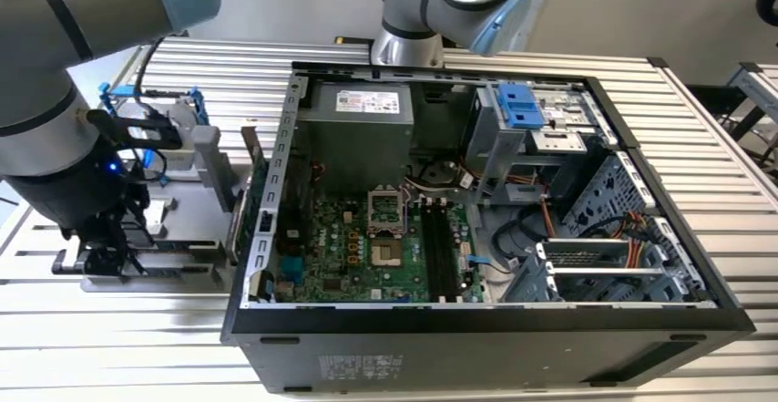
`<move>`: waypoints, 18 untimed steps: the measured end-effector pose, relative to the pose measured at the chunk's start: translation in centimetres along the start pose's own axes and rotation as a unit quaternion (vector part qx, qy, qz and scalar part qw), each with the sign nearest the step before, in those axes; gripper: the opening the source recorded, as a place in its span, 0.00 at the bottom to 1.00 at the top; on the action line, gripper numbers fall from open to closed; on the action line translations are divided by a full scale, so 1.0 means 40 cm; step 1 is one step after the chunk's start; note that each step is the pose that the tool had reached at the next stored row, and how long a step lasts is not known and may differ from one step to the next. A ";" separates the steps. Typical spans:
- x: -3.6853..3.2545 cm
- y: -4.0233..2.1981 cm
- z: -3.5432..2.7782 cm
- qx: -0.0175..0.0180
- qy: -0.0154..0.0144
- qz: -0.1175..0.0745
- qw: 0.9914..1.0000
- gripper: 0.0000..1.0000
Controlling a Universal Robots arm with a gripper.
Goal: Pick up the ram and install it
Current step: 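Pick up the ram and move it above insertion slot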
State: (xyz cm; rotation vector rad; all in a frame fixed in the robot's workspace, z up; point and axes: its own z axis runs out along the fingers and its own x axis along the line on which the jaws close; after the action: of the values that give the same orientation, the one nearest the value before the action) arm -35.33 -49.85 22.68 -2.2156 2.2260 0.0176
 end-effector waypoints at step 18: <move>-0.006 0.000 0.055 -0.006 0.001 0.013 1.000 1.00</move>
State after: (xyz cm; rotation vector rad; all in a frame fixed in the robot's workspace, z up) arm -35.32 -49.58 20.49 -2.1935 2.2611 0.0287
